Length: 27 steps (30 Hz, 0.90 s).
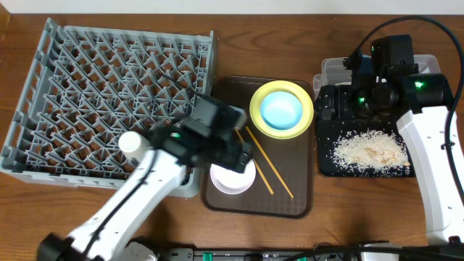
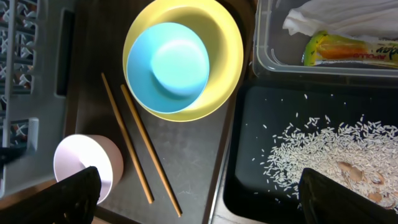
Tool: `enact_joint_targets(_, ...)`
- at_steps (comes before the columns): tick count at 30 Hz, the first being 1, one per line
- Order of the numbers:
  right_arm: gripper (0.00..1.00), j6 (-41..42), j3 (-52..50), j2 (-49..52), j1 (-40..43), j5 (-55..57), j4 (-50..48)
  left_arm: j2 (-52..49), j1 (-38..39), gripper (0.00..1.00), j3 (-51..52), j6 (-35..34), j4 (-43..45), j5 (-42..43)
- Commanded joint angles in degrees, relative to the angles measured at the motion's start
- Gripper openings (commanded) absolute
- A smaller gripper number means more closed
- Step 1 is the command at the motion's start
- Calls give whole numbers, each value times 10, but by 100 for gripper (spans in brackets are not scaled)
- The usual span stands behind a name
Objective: Sort waste into correct bins and load items into the dishwasher
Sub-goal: 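Reach the left gripper to the white bowl on the tray and grasp it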
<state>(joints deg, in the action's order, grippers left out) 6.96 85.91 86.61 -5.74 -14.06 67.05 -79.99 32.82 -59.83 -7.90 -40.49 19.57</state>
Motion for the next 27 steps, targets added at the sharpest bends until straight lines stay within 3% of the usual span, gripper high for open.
enact_joint_targets(1,99,-2,10,-1,1,3,4,-47,42,91,-6,-6,10,-6)
enact_joint_targets(9,99,-2,10,-1,1,4,12,-159,92,84,-6,-25,12,-29)
enact_joint_targets(14,99,-2,10,-1,1,3,12,-192,95,70,-7,-40,16,-29)
enact_joint_targets(17,99,-2,10,-1,1,3,13,-192,95,68,-7,-44,20,-29)
enact_joint_targets(27,99,-2,10,-1,1,5,25,-197,120,64,-4,-165,72,-57)
